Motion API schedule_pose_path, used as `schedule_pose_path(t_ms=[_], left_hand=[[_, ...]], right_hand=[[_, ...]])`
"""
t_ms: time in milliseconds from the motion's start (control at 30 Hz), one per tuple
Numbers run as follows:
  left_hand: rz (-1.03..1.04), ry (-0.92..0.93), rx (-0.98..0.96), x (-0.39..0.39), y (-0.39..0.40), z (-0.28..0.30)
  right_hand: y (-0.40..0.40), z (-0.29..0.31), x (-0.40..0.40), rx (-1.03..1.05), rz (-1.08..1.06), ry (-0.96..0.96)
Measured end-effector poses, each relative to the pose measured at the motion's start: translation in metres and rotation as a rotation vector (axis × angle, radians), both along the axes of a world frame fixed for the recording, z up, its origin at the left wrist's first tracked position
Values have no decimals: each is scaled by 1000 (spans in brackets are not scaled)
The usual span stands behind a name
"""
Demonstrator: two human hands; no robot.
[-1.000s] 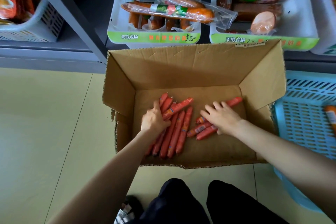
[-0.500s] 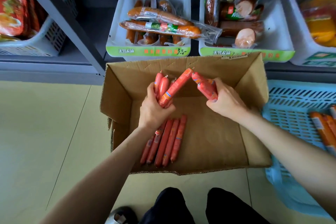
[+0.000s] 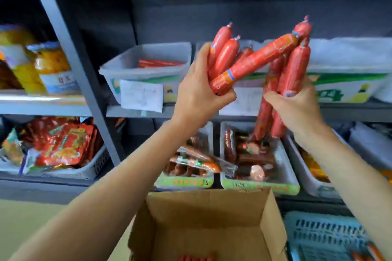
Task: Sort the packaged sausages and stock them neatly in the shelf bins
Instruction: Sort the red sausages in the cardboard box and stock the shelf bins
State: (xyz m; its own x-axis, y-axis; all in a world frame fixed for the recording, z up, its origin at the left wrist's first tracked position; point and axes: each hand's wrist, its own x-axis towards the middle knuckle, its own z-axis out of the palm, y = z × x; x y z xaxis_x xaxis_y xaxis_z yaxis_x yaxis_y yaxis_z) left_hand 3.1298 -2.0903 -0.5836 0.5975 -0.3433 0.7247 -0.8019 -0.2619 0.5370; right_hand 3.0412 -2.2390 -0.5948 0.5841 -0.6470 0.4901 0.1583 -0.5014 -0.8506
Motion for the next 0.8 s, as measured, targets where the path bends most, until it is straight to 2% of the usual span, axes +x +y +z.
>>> schedule_pose_path(t_ms=[67, 167, 267, 333, 500, 600, 800], left_hand=[[31, -81, 86, 16, -16, 51], [55, -85, 376, 44, -49, 109], [95, -107, 681, 68, -82, 121], [106, -89, 806, 81, -99, 112], [133, -140, 1010, 112, -116, 88], [148, -167, 1122, 126, -102, 91], [165, -43, 1060, 133, -49, 96]], right_hand=[[-9, 36, 2, 50, -34, -54], [-24, 70, 3, 117, -72, -86], [-41, 81, 2, 168, -123, -62], [-52, 83, 2, 194, -129, -47], [-66, 95, 13, 125, -73, 34], [-66, 106, 25, -6, -78, 124], [-43, 132, 62, -369, -34, 326]])
